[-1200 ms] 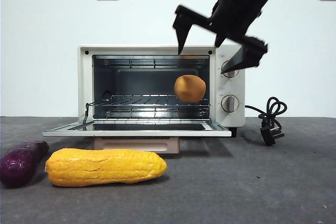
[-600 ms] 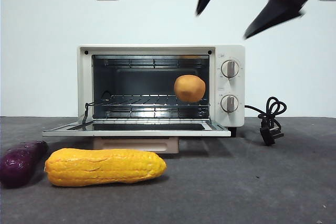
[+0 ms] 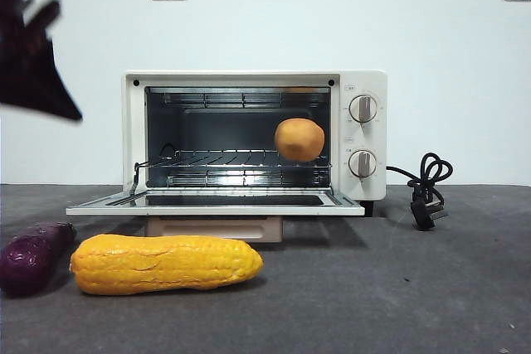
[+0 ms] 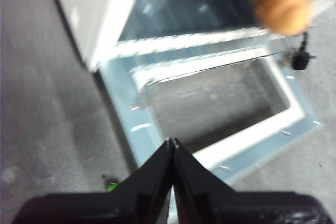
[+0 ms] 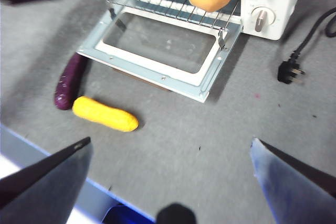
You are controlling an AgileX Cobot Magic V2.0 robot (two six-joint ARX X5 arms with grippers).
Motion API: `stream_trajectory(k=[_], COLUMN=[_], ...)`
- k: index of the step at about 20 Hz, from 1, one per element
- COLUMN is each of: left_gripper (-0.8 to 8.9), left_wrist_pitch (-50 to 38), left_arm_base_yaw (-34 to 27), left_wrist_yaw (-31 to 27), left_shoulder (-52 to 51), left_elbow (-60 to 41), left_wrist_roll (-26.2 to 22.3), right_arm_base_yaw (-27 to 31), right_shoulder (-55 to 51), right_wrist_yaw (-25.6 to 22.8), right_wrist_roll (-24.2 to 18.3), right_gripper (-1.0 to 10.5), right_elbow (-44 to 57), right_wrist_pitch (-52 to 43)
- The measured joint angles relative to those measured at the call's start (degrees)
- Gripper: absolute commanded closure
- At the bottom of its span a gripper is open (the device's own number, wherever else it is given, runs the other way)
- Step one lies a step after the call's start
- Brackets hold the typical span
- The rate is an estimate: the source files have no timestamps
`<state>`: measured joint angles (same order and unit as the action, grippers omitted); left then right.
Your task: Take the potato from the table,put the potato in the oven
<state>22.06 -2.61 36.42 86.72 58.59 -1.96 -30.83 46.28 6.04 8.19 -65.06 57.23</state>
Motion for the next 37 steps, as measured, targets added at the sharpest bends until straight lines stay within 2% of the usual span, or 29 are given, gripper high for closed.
stream_trajectory(k=[5, 13, 22, 26, 32, 37], left_gripper=[8.22, 8.22, 8.23, 8.22, 8.22, 8.22], left_wrist_pitch=[-7.54, -12.92, -13.66, -14.86, -23.63, -35.43], left_arm_base_yaw=[-0.61, -0.28, 1.25, 0.74, -1.46, -1.73], left_wrist_yaw=[0.9, 2.51, 6.93, 10.23, 18.67, 20.22], left_shoulder=[12.13, 19.8, 20.85, 21.05, 21.09, 21.09], left_elbow=[0.0, 0.0, -0.04, -0.22, -0.44, -0.44], left_wrist_roll=[1.79, 3.1, 3.54, 5.16, 12.15, 19.74], right_arm_base_yaw=[0.0, 0.0, 0.0, 0.0, 0.0, 0.0], right_shoulder=[-6.6, -7.89, -7.89, -7.89, -7.89, -7.89], right_wrist_yaw=[0.0, -0.02, -0.02, -0.04, -0.09, -0.07], right_wrist_roll=[2.43, 6.4, 7.04, 7.04, 7.04, 7.04], right_gripper=[4.4, 4.4, 4.4, 4.4, 4.4, 4.4], right_elbow=[0.0, 0.0, 0.0, 0.0, 0.0, 0.0], right_wrist_pitch=[3.5, 3.65, 3.61, 3.61, 3.61, 3.61])
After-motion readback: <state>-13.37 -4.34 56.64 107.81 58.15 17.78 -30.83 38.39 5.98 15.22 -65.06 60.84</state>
